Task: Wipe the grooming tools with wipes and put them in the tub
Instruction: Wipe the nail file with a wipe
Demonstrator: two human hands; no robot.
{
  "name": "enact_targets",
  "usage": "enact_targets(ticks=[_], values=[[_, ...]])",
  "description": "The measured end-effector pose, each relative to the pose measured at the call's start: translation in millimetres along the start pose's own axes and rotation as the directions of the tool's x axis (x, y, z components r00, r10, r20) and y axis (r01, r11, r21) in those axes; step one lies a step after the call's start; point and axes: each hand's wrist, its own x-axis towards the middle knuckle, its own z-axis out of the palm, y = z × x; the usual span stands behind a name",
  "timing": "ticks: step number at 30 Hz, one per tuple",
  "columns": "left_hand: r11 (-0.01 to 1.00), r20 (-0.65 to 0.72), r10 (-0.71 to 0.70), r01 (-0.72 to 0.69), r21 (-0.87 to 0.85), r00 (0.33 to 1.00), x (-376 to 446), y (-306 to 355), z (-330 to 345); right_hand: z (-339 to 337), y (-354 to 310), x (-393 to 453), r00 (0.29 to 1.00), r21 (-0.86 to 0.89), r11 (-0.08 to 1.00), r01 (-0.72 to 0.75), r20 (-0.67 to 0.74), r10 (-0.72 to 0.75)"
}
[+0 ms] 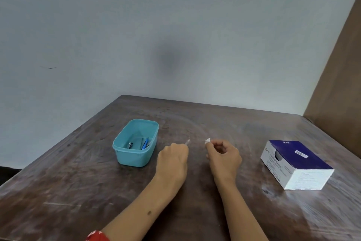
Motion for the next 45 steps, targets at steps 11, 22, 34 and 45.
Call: enact_targets(ticks=[11,22,34,45], values=[[0.187,0.145,-0.229,0.189,-0.964,0.963,35,2,40,17,0,11,0.966,0.317,0.926,-0.206,0.216,0.142],[0.116,0.150,-0.282,0.189,-0.975,0.948,34,-2,42,16,3,8,0.953,0.100,0.994,-0.046,0.304,0.013],[0.148,0.091,-0.267,0.134,-0.980,0.959,30,-5,44,14,0,2,0.962,0.169,0.979,-0.115,0.264,0.067],[0.160,0.060,-0.220,0.096,-0.982,0.974,28,-9,42,11,1,4,0.924,0.136,0.987,-0.085,0.380,0.027]])
